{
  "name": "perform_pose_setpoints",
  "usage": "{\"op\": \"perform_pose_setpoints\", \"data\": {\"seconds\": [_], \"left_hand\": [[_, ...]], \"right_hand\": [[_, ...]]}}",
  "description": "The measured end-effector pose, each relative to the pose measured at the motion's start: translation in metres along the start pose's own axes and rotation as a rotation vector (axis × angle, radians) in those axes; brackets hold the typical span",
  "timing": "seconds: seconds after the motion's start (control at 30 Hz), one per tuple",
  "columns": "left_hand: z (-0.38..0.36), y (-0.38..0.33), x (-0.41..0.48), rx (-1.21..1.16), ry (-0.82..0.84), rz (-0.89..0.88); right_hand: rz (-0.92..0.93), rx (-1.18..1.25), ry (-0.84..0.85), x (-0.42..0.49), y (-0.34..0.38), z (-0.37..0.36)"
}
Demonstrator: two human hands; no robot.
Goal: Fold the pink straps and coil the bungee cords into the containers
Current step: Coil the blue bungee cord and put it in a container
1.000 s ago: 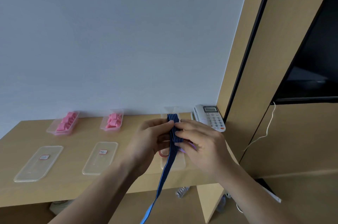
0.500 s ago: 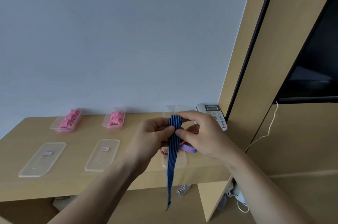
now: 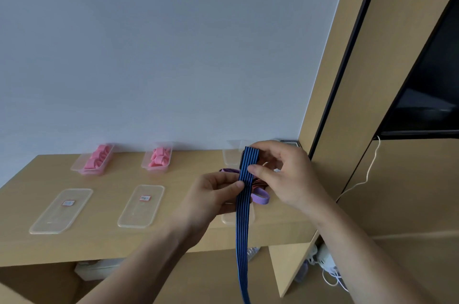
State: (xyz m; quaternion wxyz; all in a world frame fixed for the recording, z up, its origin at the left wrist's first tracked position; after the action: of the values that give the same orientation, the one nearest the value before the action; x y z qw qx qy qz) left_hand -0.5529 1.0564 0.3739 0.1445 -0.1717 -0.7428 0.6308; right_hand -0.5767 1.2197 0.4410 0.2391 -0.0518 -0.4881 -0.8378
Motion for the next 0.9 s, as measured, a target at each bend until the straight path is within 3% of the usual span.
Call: {"op": "perform_pose_setpoints", "data": {"seconds": [0.3,0.5,0.9], "left_hand": [[0.003,0.0,0.0,-0.019,-0.055,0.038],[0.012,-0.018,0.002,-0.176,-0.044,-0.035],[0.023,-0.027,0.006,-0.206,-0.101,-0.05]], "right_hand": [[0.292,-0.285,-0.226,-0.012,0.028,0.004],[0.495,-0.438,-0.361,-0.022,0.034,-0.005],[0.607,-0.555,-0.212,-0.029,0.016,-0.036]]}}
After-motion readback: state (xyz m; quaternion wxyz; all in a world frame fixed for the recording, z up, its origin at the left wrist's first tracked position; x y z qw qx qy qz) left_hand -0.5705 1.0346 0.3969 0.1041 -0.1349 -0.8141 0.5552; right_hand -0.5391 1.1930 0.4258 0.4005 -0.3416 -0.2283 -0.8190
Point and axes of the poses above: each hand's wrist, its own x-axis towards the middle knuckle, its own z-axis out of the back of the hand, y = z × x, the point moved 5 cm from there along x, towards the middle knuckle, and after that the axes turned 12 degrees about y, right-handed, at the moved point
